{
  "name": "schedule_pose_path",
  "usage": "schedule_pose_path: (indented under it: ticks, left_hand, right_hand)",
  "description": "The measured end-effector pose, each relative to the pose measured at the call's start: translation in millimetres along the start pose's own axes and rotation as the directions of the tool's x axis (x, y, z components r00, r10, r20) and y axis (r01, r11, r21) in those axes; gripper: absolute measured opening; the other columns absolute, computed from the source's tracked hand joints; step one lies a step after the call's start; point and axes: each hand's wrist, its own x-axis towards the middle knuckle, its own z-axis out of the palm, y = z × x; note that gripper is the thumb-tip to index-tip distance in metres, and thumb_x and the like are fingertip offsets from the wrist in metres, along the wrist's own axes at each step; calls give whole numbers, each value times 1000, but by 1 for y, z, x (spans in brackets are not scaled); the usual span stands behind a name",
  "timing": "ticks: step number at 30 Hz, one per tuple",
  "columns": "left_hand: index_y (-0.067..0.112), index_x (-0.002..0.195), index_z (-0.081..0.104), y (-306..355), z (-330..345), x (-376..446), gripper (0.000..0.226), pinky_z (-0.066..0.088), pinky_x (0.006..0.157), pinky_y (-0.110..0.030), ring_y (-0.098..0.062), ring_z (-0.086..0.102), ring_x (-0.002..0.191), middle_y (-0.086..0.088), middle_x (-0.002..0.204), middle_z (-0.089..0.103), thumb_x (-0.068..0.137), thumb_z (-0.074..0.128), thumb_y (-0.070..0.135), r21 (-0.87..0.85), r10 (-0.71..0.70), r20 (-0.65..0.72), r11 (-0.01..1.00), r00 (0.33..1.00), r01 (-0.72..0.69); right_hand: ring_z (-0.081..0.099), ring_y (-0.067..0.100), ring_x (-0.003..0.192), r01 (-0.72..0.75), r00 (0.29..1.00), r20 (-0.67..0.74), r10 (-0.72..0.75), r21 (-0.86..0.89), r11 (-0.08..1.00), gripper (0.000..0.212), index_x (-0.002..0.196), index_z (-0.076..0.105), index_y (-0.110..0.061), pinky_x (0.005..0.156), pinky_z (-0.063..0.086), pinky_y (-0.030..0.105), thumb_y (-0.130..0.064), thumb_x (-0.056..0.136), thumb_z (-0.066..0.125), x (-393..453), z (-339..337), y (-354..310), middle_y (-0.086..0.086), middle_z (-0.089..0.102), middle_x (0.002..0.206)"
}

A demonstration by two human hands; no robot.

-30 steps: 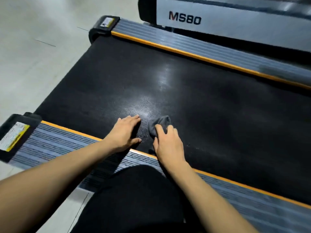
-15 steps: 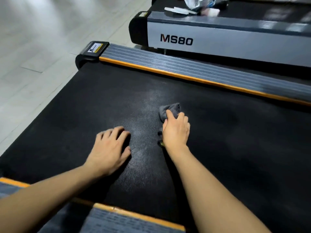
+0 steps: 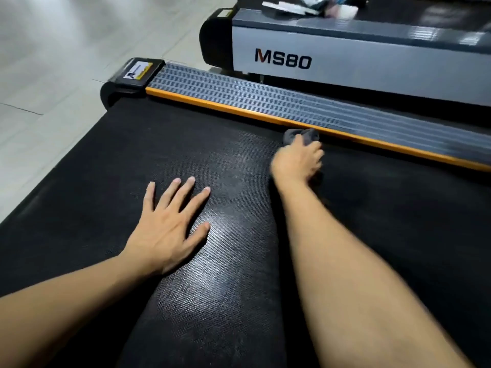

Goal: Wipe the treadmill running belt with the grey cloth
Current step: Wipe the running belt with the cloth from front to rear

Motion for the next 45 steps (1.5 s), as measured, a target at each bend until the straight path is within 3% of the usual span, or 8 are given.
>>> schedule_pose_path:
  ticks: [3,8,13,18,21,28,35,45]
  left_hand:
    - [37,161,13,4,0,0,73,4,122,-63,-24,6,158,-1,170,13,95,16,68,-13,9,5,1000,1000,-9]
    - [41,160,10,-2,-3,0,70,3,123,-60,-20,4,158,4,171,10,96,15,69,-41,11,15,999,1000,-10]
    - [43,160,5,-1,-1,2,71,0,123,-61,-20,1,158,4,171,8,95,13,71,-68,23,1,997,1000,-23]
    - [40,160,14,2,-3,2,70,-1,123,-61,-21,5,158,3,170,13,96,21,68,-95,6,-24,995,1000,-9]
    - [39,159,21,4,-4,1,69,1,123,-62,-22,10,157,3,169,18,95,24,67,-107,3,-29,994,1000,-6]
    - [35,156,31,-3,-3,3,67,4,123,-62,-23,13,157,2,168,22,95,26,64,-98,16,-18,995,1000,-18]
    - [36,159,20,-1,-8,1,70,1,125,-58,-22,10,157,0,169,17,95,19,65,-117,12,-5,993,1000,-13]
    - [33,160,22,-53,-15,-91,64,14,126,-49,-20,13,157,-2,169,21,100,27,55,-70,66,-15,995,998,-67]
  right_hand:
    - [44,32,121,267,957,114,-267,16,964,40,134,53,-23,96,40,41,-22,94,50,-38,14,-66,13,46,133]
    - [41,31,125,665,713,242,-658,63,744,48,139,47,-27,102,35,41,-24,92,54,-59,24,-106,11,43,140]
    - [51,34,117,288,957,26,-289,31,957,39,129,56,-18,94,43,40,-20,90,51,6,7,3,13,51,127]
    - [39,37,132,82,996,24,-84,50,995,53,148,40,-19,107,35,46,-18,95,49,16,-13,53,15,33,151]
    - [47,38,122,197,978,64,-198,16,980,47,139,48,-19,99,41,45,-21,93,51,-5,0,6,16,42,140]
    - [39,33,132,638,692,257,-674,216,739,53,147,43,-24,108,36,42,-19,95,50,-89,27,-101,12,36,152]
    - [49,41,121,327,943,35,-332,101,940,54,143,50,-19,100,43,47,-13,89,55,-40,-16,66,17,44,144]
    - [53,41,111,313,945,74,-318,68,947,54,136,54,-18,91,47,47,-21,83,42,-74,-18,27,19,49,133]
